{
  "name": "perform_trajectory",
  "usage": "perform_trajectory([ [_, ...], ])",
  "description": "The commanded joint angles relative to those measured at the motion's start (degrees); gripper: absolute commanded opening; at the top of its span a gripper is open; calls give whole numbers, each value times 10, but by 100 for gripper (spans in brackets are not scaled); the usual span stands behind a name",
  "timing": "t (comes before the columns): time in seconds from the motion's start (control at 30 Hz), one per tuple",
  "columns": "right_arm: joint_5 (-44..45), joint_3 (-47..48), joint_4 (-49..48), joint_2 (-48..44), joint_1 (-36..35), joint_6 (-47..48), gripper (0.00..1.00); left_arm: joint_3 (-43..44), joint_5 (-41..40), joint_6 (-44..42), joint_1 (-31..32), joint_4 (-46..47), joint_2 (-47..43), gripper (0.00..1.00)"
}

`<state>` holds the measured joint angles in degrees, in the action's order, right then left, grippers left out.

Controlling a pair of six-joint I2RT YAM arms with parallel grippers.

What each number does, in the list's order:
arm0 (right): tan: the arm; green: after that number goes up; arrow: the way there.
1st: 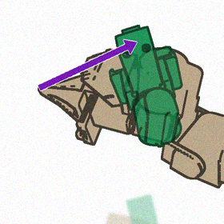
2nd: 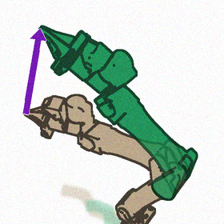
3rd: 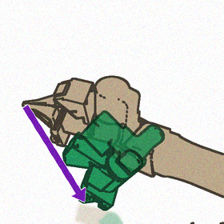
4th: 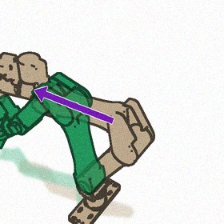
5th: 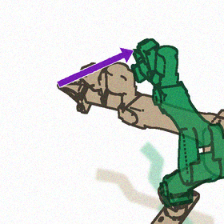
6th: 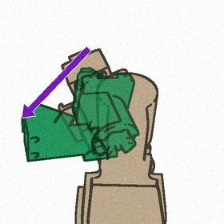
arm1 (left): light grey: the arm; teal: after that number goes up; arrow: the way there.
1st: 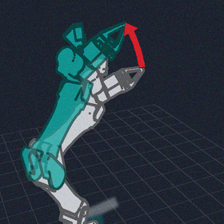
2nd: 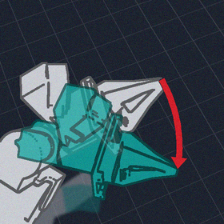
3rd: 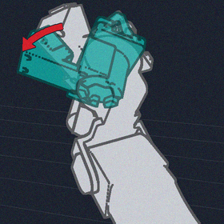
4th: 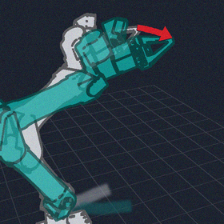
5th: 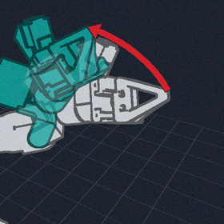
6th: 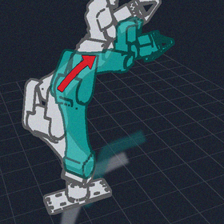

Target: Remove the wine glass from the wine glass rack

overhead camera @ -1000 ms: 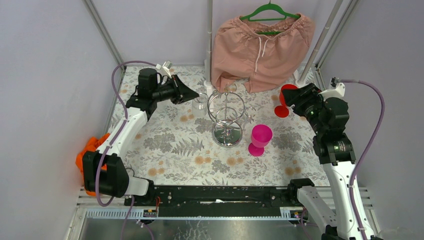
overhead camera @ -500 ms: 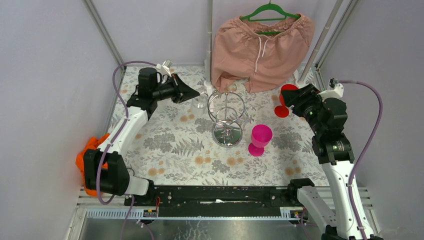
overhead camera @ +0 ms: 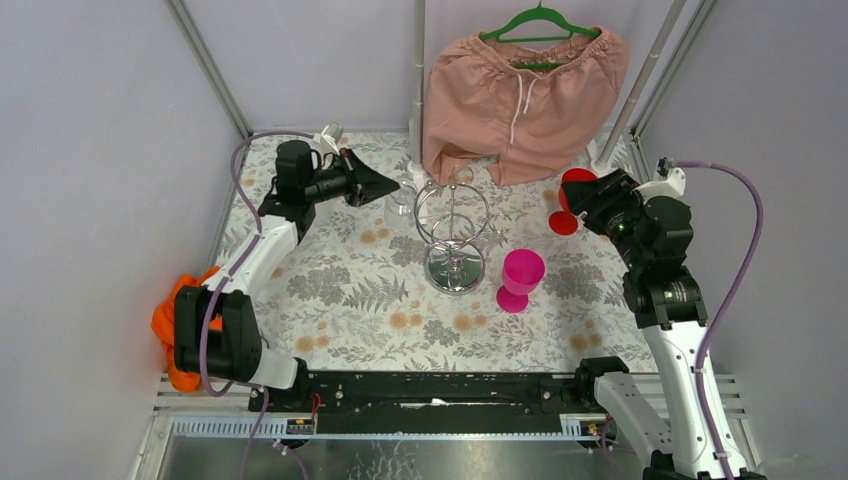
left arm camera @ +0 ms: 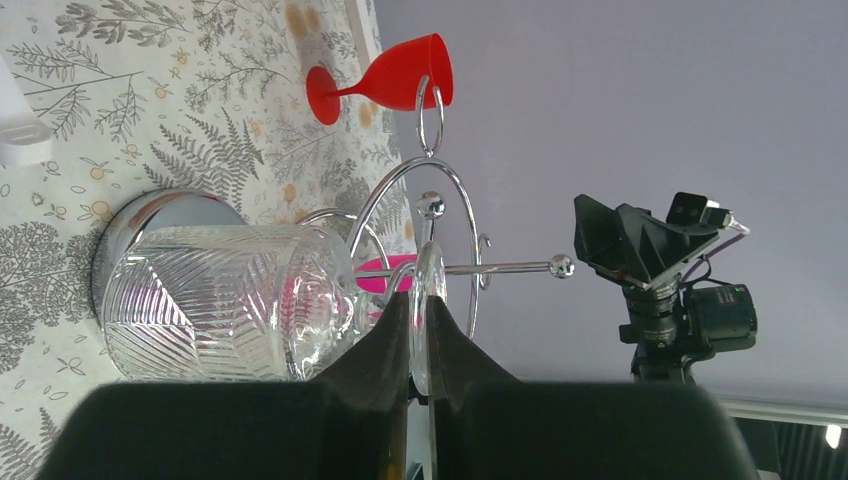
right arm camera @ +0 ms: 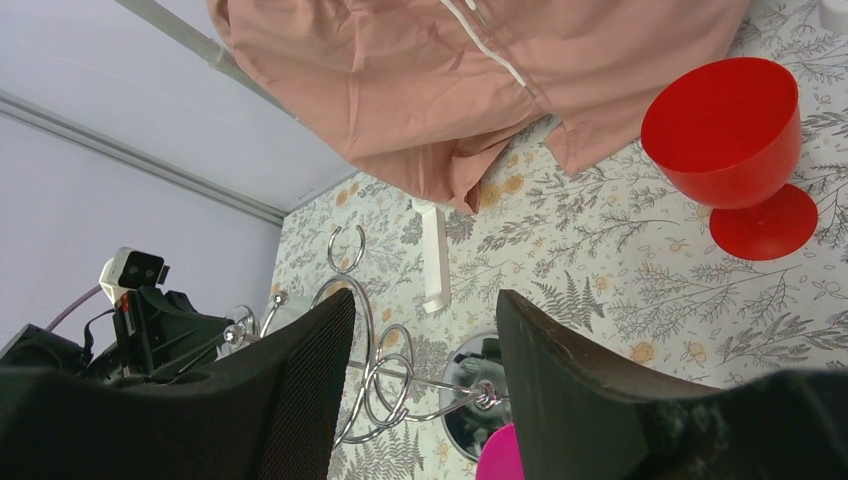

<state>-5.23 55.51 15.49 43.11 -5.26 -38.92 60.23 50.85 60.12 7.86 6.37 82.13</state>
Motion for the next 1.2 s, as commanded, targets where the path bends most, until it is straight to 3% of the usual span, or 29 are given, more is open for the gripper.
perform_trajectory([
  [0.0, -4, -3, -28, -4, 0, -4, 62, -23, 31, 41, -7, 70, 3, 0],
  [0.53, -9, -8, -32, 0, 1, -7, 62, -84, 61, 163, -23, 240, 9, 0],
  [0.9, -14, -9, -37, 7, 0, -8, 62, -56, 60, 167, -23, 233, 9, 0],
  [1.17, -14, -11, -40, 8, 0, -8, 62, -25, 54, 128, -23, 171, 2, 0],
])
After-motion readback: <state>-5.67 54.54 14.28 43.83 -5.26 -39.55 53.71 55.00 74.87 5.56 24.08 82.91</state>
